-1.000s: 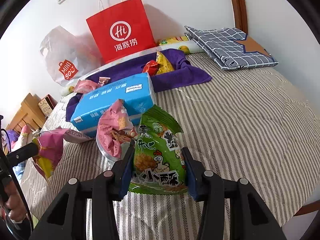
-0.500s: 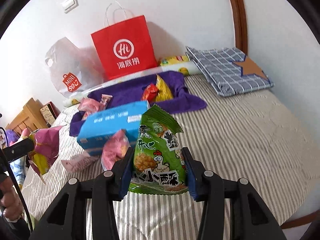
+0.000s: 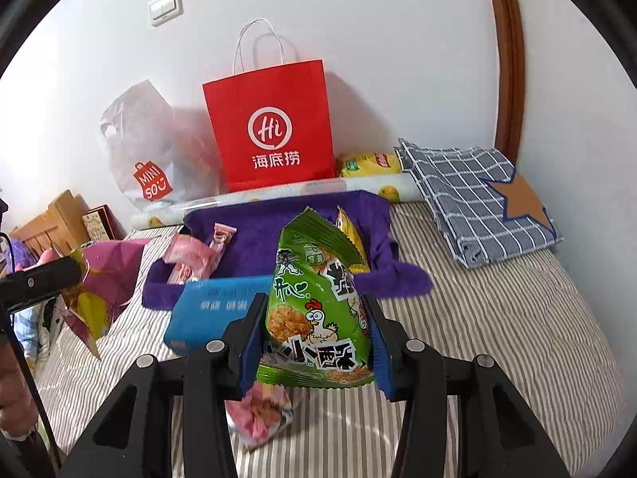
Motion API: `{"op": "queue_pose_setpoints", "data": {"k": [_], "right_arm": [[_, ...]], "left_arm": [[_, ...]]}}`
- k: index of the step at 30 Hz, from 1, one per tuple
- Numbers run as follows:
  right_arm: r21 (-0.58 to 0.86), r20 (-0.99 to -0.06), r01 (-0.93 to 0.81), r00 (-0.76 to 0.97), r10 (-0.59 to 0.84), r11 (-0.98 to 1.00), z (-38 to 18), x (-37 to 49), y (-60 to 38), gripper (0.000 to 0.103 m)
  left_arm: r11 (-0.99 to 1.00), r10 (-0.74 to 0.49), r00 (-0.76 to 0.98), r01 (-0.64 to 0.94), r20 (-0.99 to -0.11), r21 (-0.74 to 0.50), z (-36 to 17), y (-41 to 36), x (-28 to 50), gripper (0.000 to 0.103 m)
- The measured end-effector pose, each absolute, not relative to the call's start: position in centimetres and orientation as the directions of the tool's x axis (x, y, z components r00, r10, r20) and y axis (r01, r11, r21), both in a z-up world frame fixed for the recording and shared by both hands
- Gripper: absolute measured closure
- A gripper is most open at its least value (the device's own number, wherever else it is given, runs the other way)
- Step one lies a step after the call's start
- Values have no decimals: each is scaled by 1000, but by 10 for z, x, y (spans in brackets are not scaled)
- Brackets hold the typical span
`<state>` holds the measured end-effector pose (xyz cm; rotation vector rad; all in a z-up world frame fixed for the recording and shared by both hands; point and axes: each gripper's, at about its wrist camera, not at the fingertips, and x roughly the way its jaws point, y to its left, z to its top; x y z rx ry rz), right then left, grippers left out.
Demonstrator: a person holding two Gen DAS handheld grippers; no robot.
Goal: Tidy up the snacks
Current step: 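Carry the green snack bag and pink-yellow bag over the purple towel with both grippers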
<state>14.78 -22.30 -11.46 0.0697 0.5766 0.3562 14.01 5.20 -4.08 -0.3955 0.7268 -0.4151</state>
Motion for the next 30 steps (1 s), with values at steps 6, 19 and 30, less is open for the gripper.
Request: {"op": "queue_pose_setpoints", "data": {"k": [6, 19, 30], "right_arm": [[161, -508, -337, 777, 371, 927, -105, 170, -215, 59], [171, -486, -386, 767, 418, 906, -96, 236, -197, 59], [168, -462, -413, 769, 442, 895, -88, 286, -175, 59]], "left_arm": [[856, -467, 689, 192, -555, -481, -36, 56, 169, 43], [898, -377, 733, 139, -566, -418, -36, 53, 232, 43], [950, -223, 792, 45, -568, -309, -43, 68, 270, 55]]}}
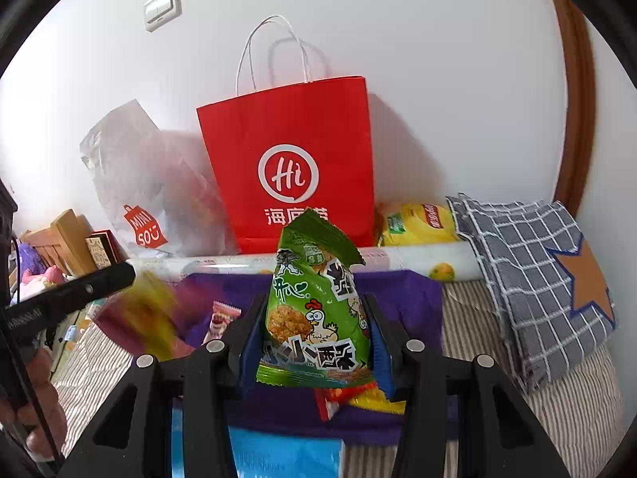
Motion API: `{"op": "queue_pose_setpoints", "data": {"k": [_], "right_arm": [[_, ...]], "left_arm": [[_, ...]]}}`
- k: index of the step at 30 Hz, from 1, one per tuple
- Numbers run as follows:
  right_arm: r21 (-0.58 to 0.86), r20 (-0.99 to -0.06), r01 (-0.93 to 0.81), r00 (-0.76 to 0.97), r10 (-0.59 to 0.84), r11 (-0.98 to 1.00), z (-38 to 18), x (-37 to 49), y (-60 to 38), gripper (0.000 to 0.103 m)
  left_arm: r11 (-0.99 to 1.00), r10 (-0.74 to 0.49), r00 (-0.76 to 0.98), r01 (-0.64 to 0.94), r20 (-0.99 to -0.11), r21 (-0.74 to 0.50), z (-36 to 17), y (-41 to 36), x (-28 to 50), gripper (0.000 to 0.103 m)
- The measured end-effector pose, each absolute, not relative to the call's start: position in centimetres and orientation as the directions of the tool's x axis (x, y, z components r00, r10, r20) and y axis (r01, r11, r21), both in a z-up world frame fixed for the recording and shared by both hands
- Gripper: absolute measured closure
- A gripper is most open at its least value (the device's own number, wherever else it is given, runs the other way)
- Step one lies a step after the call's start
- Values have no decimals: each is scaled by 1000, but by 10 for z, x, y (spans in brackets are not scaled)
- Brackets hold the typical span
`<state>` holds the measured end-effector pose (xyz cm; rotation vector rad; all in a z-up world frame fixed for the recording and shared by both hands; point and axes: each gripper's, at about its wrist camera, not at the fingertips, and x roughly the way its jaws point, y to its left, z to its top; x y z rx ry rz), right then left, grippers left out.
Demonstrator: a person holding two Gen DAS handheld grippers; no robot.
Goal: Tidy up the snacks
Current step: 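Carry the green snack bag and pink-yellow bag over the purple towel with both grippers, then lower both bags onto the purple towel and open both grippers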
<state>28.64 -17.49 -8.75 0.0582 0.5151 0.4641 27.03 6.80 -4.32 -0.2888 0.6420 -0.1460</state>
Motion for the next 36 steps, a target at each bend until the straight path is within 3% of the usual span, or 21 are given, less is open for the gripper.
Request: {"op": "queue_pose_setpoints", "data": {"k": [7, 19, 36], "right_arm": [[174, -487, -440, 739, 466, 881, -107, 311, -158, 59], [197, -555, -445, 683, 474, 873, -141, 324, -158, 59], [151, -578, -435, 690, 436, 888, -148, 323, -154, 59]], "left_arm": [[941, -253, 741, 41, -622, -335, -71, 70, 287, 68], [932, -275, 697, 24, -662, -361, -90, 68, 288, 68], [920, -305, 666, 22, -681, -390, -99, 71, 292, 64]]}}
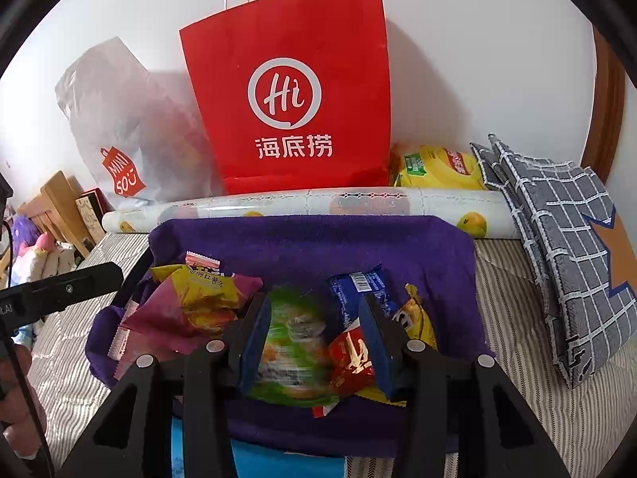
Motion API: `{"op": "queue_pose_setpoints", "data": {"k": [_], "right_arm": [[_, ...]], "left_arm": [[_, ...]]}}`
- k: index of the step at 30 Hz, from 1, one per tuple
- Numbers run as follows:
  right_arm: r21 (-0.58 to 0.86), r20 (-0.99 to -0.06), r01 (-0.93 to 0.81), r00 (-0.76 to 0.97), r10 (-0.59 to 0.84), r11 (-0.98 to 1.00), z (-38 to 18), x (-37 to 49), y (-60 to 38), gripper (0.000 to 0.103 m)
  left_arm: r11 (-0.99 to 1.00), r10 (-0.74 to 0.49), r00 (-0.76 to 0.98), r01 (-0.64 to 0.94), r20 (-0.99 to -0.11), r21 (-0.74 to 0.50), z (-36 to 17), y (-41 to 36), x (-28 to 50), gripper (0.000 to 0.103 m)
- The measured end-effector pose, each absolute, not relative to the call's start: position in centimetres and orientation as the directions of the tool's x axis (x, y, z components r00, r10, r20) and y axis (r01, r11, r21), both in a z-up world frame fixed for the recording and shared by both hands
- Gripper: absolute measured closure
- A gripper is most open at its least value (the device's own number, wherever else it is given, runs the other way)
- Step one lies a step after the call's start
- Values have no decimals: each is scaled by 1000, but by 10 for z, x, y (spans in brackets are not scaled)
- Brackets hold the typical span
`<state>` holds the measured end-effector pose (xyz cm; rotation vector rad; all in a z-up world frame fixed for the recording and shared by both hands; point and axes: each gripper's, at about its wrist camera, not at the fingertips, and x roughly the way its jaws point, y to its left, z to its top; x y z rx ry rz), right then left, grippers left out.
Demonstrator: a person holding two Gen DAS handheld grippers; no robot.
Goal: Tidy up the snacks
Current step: 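Lower both bags onto the purple towel and open both grippers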
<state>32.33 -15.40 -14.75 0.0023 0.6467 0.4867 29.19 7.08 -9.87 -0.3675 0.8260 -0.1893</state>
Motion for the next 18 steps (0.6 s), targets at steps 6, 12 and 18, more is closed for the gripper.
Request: {"op": "queue_pose_setpoints", "data": {"k": [6, 12, 18], "right_arm": [[153, -588, -437, 681, 437, 886, -150, 325, -153, 59], [173, -580, -430, 683, 444, 886, -148, 324, -157, 59], [199, -539, -416, 710, 453, 887, -137, 317, -165, 47]], "left_arm": [[925, -305, 663, 36, -684, -379, -100, 67, 292, 62], [923, -315, 659, 45, -683, -382, -100, 66, 292, 61], [922, -318, 663, 49, -678, -384, -98, 67, 290, 60]]}}
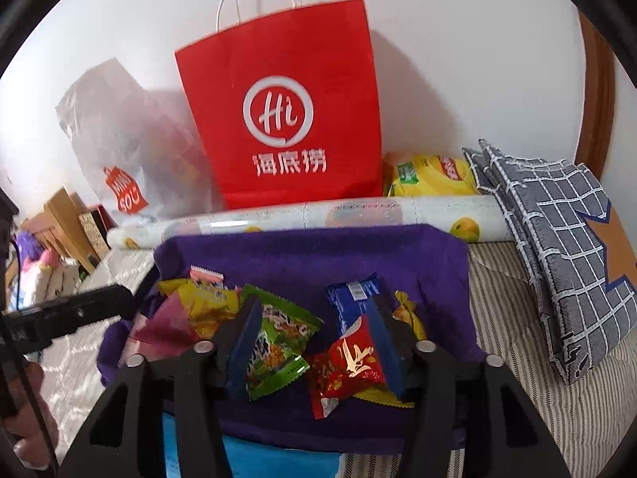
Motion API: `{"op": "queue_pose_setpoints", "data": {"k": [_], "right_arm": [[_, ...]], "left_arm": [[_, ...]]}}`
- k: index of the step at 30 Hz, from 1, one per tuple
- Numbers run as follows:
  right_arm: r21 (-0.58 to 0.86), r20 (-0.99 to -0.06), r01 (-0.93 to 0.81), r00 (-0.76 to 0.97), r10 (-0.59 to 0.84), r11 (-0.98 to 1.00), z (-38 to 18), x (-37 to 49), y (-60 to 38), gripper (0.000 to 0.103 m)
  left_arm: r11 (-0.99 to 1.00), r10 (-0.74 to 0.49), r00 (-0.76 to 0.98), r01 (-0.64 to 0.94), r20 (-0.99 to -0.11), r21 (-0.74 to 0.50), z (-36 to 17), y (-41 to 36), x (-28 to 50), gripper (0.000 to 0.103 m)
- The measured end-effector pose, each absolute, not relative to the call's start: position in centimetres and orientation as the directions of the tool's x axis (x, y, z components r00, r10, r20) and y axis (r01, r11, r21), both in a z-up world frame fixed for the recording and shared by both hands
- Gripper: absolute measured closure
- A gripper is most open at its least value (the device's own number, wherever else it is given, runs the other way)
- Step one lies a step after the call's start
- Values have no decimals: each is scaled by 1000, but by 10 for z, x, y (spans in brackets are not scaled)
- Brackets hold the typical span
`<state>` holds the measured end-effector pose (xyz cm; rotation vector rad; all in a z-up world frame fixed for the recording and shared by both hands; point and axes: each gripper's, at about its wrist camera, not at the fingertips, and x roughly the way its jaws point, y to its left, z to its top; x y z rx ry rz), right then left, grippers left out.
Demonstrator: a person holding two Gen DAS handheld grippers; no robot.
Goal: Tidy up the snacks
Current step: 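Lower both bags onto the purple towel and open both grippers, then withdraw both open grippers from the towel toward the remaining packets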
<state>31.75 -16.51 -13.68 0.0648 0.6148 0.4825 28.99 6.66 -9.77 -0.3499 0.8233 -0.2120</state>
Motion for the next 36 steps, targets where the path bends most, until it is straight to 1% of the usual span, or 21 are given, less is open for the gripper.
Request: {"op": "queue_pose_setpoints", "data": {"k": [3, 7, 11, 14, 19, 21, 25, 27, 28, 29, 30, 32, 33, 36], "right_arm": [[203, -535, -389, 725, 435, 899, -127, 311, -168, 46], [192, -525, -375, 741, 418, 907, -114, 289, -173, 37], [161, -527, -354, 759, 383, 921, -104, 255, -180, 30], [147, -530, -328, 770, 354, 933, -99, 230, -186, 24], [72, -547, -261, 797, 257, 963, -96, 198, -191, 20], [45, -563, -226, 799, 212, 973, -97, 187, -194, 20], [46, -549, -186, 816, 180, 981, -101, 166, -203, 20], [69, -536, -183, 822, 191, 981, -103, 157, -209, 20], [88, -527, -179, 826, 199, 980, -103, 151, -212, 20], [110, -519, -173, 830, 205, 979, -104, 145, -216, 20], [126, -515, -170, 831, 211, 977, -104, 141, -218, 20], [159, -521, -180, 820, 238, 971, -104, 134, -221, 20], [172, -528, -184, 812, 248, 968, -105, 132, -222, 20], [194, -531, -191, 804, 267, 962, -107, 122, -225, 20]], "left_arm": [[921, -321, 671, 57, -669, -385, -93, 67, 287, 60], [928, -311, 683, 68, -661, -366, -87, 65, 283, 59], [948, -274, 685, 73, -675, -310, -83, 56, 278, 59], [954, -271, 681, 96, -680, -284, -80, 48, 273, 59], [953, -287, 660, 125, -694, -276, -81, 38, 255, 59], [950, -296, 659, 131, -691, -283, -80, 37, 244, 59], [948, -300, 675, 132, -675, -290, -75, 45, 218, 53], [949, -293, 681, 123, -671, -290, -72, 51, 208, 47], [950, -289, 684, 120, -670, -288, -71, 53, 203, 46], [951, -285, 688, 115, -668, -287, -70, 56, 196, 43], [953, -276, 694, 105, -665, -285, -68, 60, 190, 39], [953, -266, 706, 90, -657, -289, -66, 65, 179, 35], [953, -261, 712, 81, -652, -292, -65, 67, 173, 33], [956, -233, 722, 50, -651, -288, -67, 73, 160, 33]]}}
